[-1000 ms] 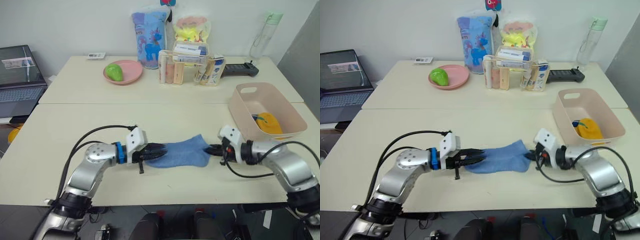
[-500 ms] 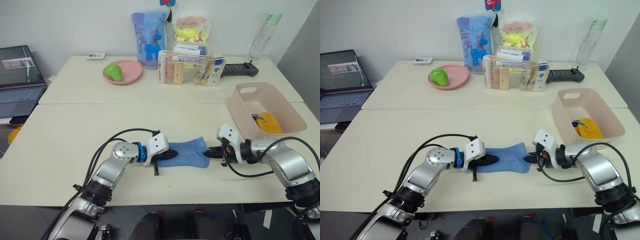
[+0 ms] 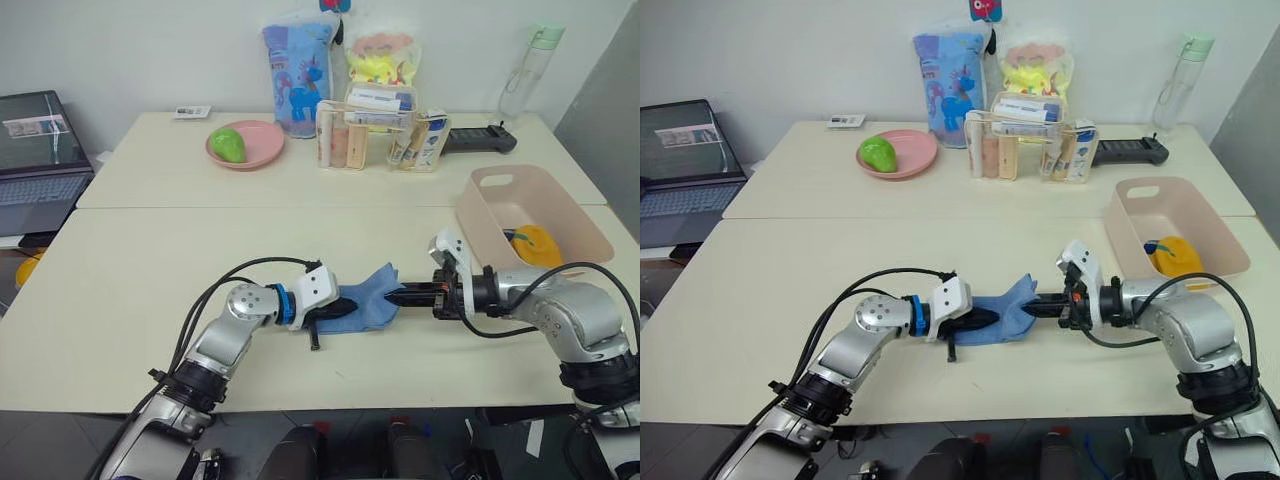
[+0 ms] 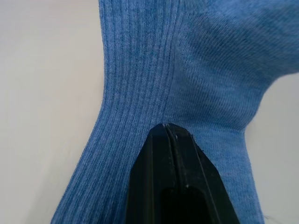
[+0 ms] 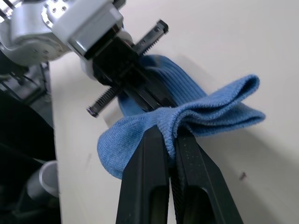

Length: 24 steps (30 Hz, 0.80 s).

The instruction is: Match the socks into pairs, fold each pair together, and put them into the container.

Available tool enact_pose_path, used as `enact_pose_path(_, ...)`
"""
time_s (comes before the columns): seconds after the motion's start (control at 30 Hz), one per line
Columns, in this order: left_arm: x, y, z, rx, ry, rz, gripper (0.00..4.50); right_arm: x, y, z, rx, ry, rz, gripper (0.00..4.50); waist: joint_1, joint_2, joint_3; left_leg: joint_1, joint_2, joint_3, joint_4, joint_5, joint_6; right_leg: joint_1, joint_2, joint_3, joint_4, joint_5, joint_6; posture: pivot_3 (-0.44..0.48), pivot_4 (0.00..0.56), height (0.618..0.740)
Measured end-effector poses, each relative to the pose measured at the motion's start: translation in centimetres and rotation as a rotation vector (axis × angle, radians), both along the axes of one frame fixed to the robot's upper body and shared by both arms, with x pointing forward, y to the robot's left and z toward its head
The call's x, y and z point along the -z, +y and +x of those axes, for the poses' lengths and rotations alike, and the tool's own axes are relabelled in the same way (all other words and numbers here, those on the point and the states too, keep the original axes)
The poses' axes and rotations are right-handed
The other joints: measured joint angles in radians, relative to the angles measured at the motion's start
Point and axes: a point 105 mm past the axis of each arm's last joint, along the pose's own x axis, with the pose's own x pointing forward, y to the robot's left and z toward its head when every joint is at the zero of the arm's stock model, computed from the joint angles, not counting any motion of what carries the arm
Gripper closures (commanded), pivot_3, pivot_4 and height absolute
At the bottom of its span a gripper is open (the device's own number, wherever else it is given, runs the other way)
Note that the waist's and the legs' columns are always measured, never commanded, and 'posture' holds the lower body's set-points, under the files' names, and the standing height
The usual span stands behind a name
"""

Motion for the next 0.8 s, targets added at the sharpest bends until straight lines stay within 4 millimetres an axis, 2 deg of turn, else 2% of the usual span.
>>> enact_pose_path(0.17,0.0,0.1,0.0,0.001,-0.010,-0.001,4.49,-1.1,2.8,-0.5,-0.057,0.055,0.115,4.50,0.000,0.000,0.000,0.000,0.000,0.000,0.000,0.000,0.000,0.000,0.000,0.000,0.000,0.000,0.000,0.000,0.150,0.740)
enact_pose_path(0.37,0.0,0.4,-0.1,-0.014,0.001,-0.020,4.49,-1.0,3.5,-0.5,-0.060,0.063,0.127,4.50,0.000,0.000,0.000,0.000,0.000,0.000,0.000,0.000,0.000,-0.001,0.000,0.000,0.000,0.000,0.000,0.000,0.150,0.740)
enact_pose_path(0.5,-0.5,1.4,-1.0,-0.052,0.053,-0.063,4.49,-0.2,4.0,-0.2,-0.065,0.047,0.098,4.50,-0.006,0.000,0.000,0.000,0.000,0.000,-0.001,0.000,0.000,-0.002,0.000,0.001,0.001,0.000,0.000,0.000,0.150,0.740)
enact_pose_path(0.57,-1.6,3.1,-1.5,-0.060,0.057,-0.041,4.49,0.2,4.3,-0.1,-0.071,0.040,0.084,4.50,-0.010,0.000,0.000,0.000,0.000,0.000,-0.001,0.000,0.000,-0.002,0.001,0.001,0.001,0.000,0.000,0.000,0.150,0.740)
enact_pose_path(0.67,-4.7,6.2,-1.3,-0.120,0.044,-0.028,4.49,0.7,5.0,-0.3,-0.098,0.038,0.076,4.50,-0.016,0.000,0.000,0.000,0.000,0.000,-0.001,0.000,0.000,-0.002,0.000,0.001,0.000,0.000,0.000,0.000,0.150,0.740)
enact_pose_path(0.7,-5.7,6.8,-1.2,-0.133,0.034,-0.030,4.49,0.9,5.2,-0.3,-0.105,0.039,0.069,4.50,-0.017,0.000,0.000,0.000,0.000,0.000,-0.001,0.000,0.000,-0.001,0.000,0.001,0.000,0.000,0.000,0.000,0.150,0.740)
enact_pose_path(0.8,-7.0,8.1,-0.9,-0.156,0.009,-0.001,4.49,1.4,6.1,-0.2,-0.136,0.026,0.043,4.50,-0.017,0.000,0.000,0.000,0.000,-0.001,-0.001,0.000,0.000,-0.001,0.000,0.000,0.000,0.000,0.000,0.000,0.150,0.740)
